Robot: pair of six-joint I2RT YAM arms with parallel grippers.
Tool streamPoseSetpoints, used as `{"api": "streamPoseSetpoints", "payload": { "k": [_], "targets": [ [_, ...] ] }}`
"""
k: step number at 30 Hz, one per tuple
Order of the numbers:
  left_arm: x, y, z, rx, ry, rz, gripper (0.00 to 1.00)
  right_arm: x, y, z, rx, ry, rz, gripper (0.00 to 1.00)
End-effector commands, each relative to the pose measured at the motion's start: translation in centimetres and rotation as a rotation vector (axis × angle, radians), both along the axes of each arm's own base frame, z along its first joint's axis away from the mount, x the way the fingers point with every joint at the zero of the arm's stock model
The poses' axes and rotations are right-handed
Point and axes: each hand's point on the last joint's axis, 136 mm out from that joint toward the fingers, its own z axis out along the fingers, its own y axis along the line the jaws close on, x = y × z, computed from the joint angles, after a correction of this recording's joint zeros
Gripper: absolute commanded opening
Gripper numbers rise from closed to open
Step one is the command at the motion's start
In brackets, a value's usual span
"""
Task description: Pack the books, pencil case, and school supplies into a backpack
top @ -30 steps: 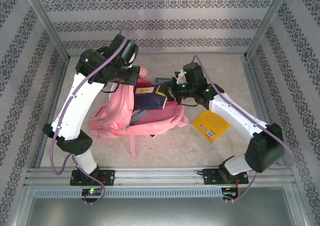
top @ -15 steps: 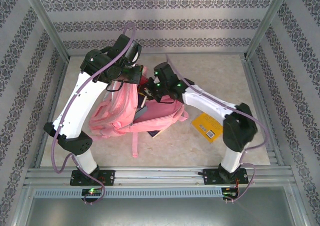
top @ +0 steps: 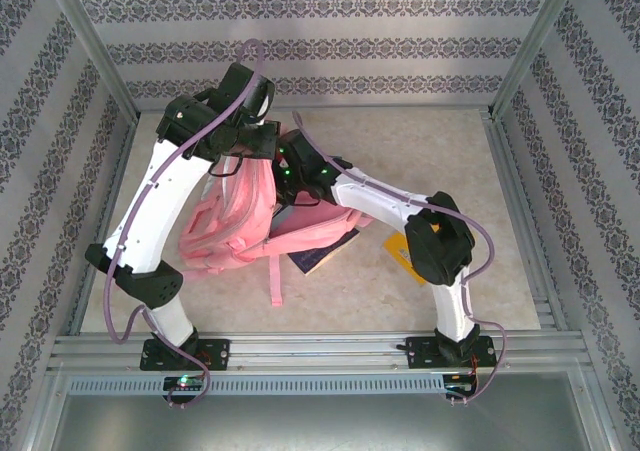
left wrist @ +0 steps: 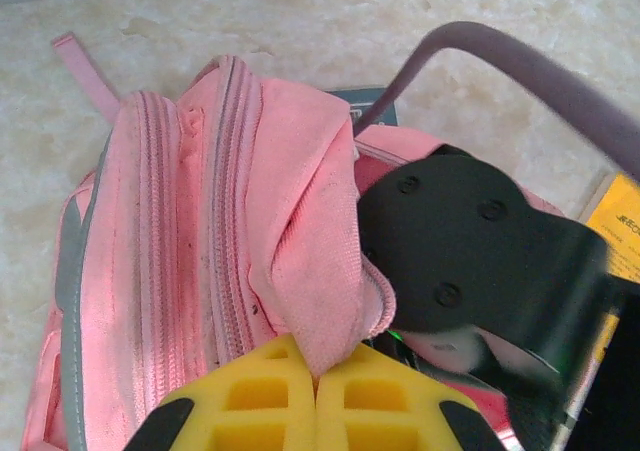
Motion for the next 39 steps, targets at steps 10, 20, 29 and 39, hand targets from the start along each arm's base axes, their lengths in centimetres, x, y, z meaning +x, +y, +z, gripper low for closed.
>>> {"api": "streamPoseSetpoints", "payload": {
  "k": [10, 20, 29, 39],
  "targets": [
    [2.5, 5.7, 1.6, -0.105, -0.171, 0.188, 0.0, -2.6, -8.0, 9.3, -0.117, -0.301, 0.093, 0.66],
    [4.8, 8.4, -2.9, -0.105, -0.121, 0.273, 0.0, -3.3, -17.8, 10.3, -0.288, -0.374, -0.022, 0.53],
    [6.4, 7.1, -8.6, -0.148, -0.014, 0.264, 0.0, -5.0, -23.9, 4.3, -0.429, -0.168, -0.064, 0.52],
    [4.7, 4.0, -15.6, -0.291, 0.163, 0.205, 0.1, -1.4, -23.1, -0.2, -0.505, -0.089, -0.035, 0.38]
  ]
}}
